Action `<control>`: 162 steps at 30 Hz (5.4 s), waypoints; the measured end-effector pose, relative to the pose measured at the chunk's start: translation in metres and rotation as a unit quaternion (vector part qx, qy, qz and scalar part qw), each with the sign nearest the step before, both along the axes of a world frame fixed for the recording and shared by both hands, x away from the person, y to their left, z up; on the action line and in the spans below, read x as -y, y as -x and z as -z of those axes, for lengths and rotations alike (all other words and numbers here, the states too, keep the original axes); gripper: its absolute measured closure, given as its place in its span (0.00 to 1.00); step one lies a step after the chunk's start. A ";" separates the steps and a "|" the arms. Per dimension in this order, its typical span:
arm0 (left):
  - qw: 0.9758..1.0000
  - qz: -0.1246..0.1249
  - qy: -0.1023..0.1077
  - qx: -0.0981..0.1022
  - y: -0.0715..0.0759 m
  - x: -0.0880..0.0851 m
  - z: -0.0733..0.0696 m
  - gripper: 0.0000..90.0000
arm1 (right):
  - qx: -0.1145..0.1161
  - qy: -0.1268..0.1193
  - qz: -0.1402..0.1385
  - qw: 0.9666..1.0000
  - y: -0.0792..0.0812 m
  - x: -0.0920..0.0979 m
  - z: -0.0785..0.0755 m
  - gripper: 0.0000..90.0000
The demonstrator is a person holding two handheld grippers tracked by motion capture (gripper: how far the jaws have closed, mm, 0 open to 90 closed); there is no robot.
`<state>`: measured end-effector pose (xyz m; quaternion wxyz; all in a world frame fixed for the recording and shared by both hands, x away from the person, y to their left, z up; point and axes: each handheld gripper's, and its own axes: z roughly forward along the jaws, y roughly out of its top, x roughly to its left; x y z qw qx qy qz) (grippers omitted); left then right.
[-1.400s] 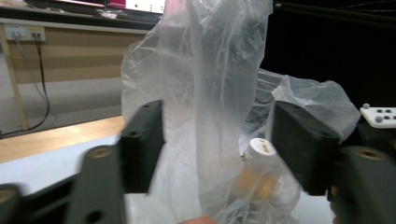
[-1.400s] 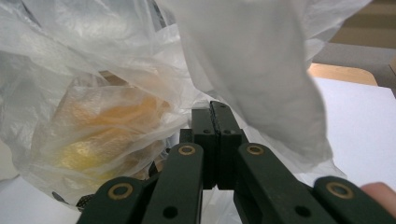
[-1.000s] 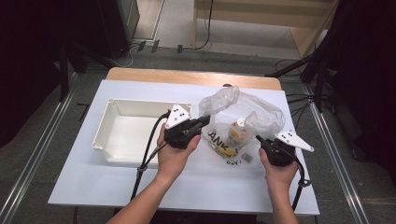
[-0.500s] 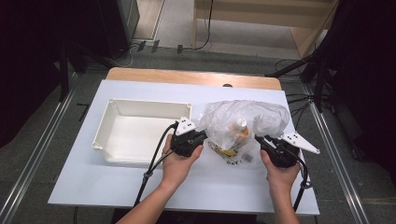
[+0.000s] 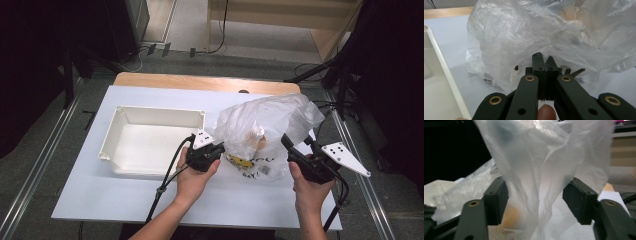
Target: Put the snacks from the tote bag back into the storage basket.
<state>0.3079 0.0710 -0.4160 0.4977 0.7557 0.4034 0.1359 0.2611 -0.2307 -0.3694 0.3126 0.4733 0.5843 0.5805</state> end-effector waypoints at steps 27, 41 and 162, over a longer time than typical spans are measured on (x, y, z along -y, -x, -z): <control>0.996 0.046 0.049 0.063 0.034 -0.008 -0.020 0.22 | -0.082 0.075 -0.017 0.994 -0.035 -0.025 0.039 1.00; 0.993 0.053 0.054 0.089 0.043 0.009 -0.047 0.16 | -0.082 0.082 -0.030 0.993 -0.035 -0.032 0.041 1.00; 0.995 -0.010 -0.093 -0.041 0.051 -0.002 0.059 0.92 | -0.288 0.088 -0.043 0.953 -0.058 0.001 0.111 0.85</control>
